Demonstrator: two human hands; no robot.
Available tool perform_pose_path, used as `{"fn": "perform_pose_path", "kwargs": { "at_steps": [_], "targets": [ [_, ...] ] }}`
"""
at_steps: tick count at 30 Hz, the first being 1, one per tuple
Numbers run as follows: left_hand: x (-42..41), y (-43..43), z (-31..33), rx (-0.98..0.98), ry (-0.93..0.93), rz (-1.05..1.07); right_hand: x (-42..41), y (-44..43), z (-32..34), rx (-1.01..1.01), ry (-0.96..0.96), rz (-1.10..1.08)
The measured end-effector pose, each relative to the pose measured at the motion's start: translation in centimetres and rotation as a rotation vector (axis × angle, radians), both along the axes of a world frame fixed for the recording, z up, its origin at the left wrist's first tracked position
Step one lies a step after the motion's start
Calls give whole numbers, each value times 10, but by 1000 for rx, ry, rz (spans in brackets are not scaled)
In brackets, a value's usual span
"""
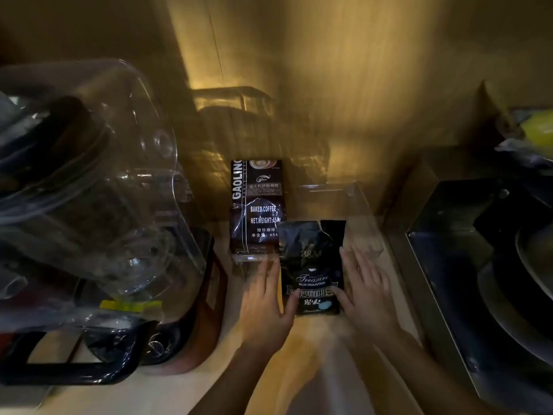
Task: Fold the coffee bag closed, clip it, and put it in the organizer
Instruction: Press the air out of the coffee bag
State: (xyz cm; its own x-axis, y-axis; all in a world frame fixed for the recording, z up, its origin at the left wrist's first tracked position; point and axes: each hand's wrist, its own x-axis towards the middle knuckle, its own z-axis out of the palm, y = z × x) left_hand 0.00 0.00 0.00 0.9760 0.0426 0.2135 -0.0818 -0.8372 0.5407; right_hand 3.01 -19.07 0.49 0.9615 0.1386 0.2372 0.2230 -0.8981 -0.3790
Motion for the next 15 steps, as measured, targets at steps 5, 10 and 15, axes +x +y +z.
{"fn": "perform_pose_path", "kwargs": {
  "at_steps": [5, 10, 15],
  "targets": [
    [-5, -5, -10, -224, 141, 12, -4, 4, -4, 47, 40, 0],
    [-4, -7, -6, -569, 249, -124, -17, 13, -4, 181, 110, 41],
    [-2, -13, -10, -824, 272, -52, -21, 19, -2, 597, 310, -12]
  ]
}}
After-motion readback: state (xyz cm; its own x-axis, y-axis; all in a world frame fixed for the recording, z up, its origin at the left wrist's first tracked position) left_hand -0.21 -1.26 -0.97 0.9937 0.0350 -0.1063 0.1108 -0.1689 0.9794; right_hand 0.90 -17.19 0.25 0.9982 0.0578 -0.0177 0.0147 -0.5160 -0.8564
